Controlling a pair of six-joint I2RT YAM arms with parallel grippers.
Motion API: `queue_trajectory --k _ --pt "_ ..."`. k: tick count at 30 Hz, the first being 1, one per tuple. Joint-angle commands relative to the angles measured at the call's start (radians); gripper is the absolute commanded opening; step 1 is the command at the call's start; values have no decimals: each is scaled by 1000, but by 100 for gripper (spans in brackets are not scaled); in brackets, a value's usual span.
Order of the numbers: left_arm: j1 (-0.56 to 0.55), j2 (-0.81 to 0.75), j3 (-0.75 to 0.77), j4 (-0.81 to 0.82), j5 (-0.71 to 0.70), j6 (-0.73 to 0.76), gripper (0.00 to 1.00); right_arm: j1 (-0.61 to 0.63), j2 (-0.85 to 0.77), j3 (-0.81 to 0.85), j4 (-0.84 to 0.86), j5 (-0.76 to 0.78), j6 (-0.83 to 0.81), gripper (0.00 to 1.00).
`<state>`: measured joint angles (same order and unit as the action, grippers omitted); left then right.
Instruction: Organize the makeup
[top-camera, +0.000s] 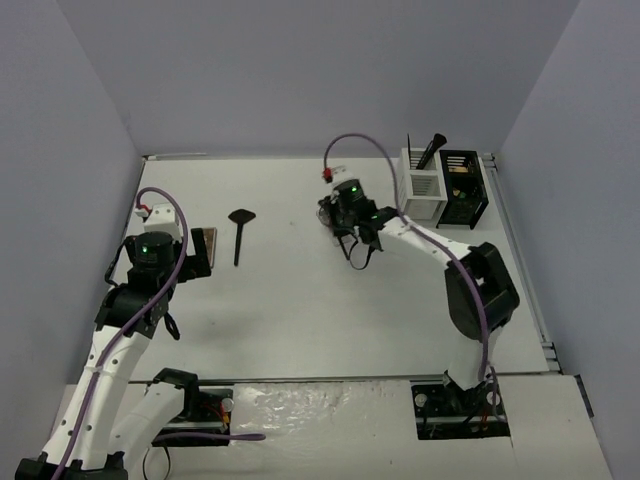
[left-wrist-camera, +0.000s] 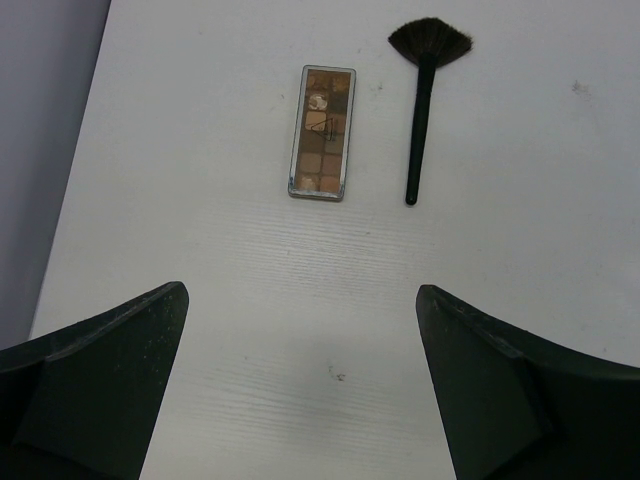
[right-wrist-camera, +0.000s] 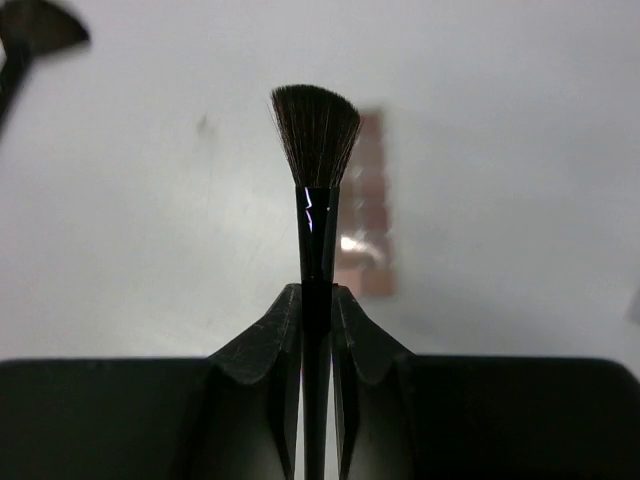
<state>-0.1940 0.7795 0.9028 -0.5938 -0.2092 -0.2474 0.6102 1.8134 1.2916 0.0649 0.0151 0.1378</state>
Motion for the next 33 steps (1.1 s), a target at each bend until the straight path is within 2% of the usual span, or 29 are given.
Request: queue_trajectory --k 1,7,15,27,33 --pt "8 12 16 49 0 -12 97 -176 -199 -66 350 9 -29 0" --pt "8 27 18 49 4 -10 97 -378 -195 -67 666 81 -33 0" --pt "10 52 22 48 13 -7 97 -500 28 87 930 106 -95 0" --pt "32 93 28 49 45 -12 97 -541 292 306 973 135 -108 0" --pt "50 98 33 53 65 -18 97 -543 329 297 968 103 -90 4"
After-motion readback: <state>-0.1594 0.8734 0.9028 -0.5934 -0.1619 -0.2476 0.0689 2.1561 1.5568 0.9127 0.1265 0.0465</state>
